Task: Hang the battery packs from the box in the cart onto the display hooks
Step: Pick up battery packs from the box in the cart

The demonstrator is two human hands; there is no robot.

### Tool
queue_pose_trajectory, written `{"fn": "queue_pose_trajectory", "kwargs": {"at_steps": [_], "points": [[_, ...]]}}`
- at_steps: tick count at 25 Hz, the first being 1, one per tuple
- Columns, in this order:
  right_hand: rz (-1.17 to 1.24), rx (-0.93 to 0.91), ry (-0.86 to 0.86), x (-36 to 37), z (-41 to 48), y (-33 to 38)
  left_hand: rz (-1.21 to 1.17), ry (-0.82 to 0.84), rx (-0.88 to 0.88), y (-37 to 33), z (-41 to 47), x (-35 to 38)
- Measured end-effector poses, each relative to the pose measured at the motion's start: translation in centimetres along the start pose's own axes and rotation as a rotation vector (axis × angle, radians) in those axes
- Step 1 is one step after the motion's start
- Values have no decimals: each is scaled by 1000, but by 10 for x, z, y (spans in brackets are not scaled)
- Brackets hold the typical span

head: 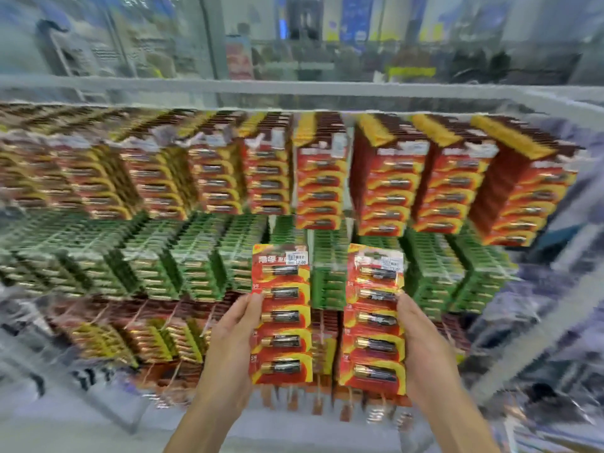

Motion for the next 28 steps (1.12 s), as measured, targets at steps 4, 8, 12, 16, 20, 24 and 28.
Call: {"fn": "queue_pose_trajectory", "kwargs": {"at_steps": [4,8,12,16,20,24,28], "points": [[-18,55,37,83,36,-46,-18,-62,12,-42,35,-86],[-40,76,27,148,61,-82,-60,-118,2,-72,64,-155],[-8,57,25,180,70,-97,-34,-117,15,-94,83,-180],[33,28,-18,191,75,-90,-19,-76,50,-109,89,-178],[-86,32,11,197,89,-88,-10,-45,128,-134,98,-175],[-80,28,66,209,97,-83,3,-36,243,-166,108,-175],[-82,50,68,216,105,-84,-4,-43,305,-185,116,-176]]}}
Point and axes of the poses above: each hand's wrist, its own z-axis towards the middle knuckle, its own x-axis out of the palm, y = z × x, the point moved 5 cm from there along z, towards the middle knuckle, and after that the axes turned 4 degrees about x, right-handed, at the moved point
